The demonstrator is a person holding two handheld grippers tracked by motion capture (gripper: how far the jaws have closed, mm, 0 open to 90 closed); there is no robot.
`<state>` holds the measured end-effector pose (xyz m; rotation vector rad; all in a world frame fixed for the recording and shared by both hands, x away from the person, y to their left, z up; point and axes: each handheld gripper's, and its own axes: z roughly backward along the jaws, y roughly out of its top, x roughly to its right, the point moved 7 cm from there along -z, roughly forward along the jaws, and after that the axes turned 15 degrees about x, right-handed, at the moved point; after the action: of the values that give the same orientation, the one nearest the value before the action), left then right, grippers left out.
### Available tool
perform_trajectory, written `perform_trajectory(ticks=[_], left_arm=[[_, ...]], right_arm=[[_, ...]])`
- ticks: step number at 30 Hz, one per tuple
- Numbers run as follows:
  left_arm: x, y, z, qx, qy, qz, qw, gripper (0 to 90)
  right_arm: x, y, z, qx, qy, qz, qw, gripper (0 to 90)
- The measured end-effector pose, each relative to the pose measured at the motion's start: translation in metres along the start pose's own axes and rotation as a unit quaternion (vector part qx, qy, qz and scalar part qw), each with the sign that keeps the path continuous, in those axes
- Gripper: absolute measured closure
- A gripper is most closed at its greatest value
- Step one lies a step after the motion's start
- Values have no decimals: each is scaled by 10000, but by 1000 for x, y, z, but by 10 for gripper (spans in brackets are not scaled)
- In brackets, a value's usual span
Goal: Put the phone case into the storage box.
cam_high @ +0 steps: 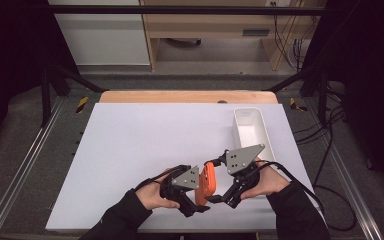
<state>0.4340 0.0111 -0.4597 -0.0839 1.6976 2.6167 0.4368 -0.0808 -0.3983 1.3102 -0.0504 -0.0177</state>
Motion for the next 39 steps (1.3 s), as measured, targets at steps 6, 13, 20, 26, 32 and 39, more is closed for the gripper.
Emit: perform_trajectory(ticks=[6, 13, 20, 26, 32, 39], left_arm=[[0, 1, 0, 18, -1, -5, 10000, 153], [0, 0, -1, 36, -9, -18, 10000, 153], [0, 0, -1, 47, -4, -7, 10000, 153], [0, -2, 0, 57, -8, 8, 10000, 152], [0, -3, 0, 37, 12, 22, 10000, 151], [0, -2, 0, 84, 16, 107, 9999, 148]], right_arm=[[-1, -1, -1, 3, 43, 29, 10000, 99], [-2, -1, -2, 33, 117, 34, 9999, 136], [-3, -1, -2, 58, 131, 20, 9999, 151], [-3, -1, -3, 52, 119, -8, 9999, 155], [-2, -2, -4, 34, 105, 7, 9999, 158], [-2, -2, -4, 33, 108, -1, 9999, 160]])
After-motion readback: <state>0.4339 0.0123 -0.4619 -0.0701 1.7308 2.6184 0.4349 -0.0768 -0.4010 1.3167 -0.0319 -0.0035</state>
